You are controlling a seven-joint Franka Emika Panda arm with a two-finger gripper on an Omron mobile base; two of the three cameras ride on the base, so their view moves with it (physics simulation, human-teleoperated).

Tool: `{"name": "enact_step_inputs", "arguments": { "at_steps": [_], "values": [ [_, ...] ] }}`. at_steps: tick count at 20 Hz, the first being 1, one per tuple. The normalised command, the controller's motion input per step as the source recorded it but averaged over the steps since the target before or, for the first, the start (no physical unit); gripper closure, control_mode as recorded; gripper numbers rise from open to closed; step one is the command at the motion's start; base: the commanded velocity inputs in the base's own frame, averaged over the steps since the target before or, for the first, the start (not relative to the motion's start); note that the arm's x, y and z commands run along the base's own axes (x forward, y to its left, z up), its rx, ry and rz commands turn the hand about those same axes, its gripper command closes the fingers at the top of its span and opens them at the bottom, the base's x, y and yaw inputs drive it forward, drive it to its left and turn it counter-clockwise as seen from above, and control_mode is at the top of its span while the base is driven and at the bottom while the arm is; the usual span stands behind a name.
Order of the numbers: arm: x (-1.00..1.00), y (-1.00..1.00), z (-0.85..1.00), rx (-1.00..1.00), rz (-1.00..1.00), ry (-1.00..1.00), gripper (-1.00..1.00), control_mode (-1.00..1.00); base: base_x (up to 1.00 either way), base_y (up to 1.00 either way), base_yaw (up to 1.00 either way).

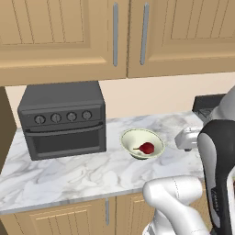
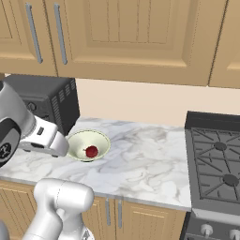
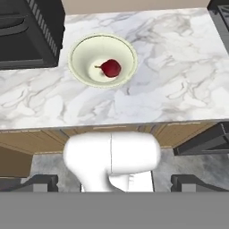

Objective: Take the squash, pear, and lemon from the freezer and place them in the bowl on the counter.

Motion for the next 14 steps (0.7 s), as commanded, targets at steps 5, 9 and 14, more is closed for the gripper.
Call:
{"name": "enact_step_inputs", "arguments": {
  "at_steps": [5, 9, 14],
  "values": [
    [-0.22, -0.14, 0.00, 0.00, 0.00, 0.00, -1.00, -1.00, 0.00, 0.00, 0.00],
    [0.00, 0.00, 0.00, 0.00, 0.00, 0.00, -1.00, -1.00, 0.00, 0.00, 0.00],
    [0.00, 0.00, 0.00, 0.00, 0.00, 0.00, -1.00, 1.00, -0.44, 0.00, 0.00]
  ]
}}
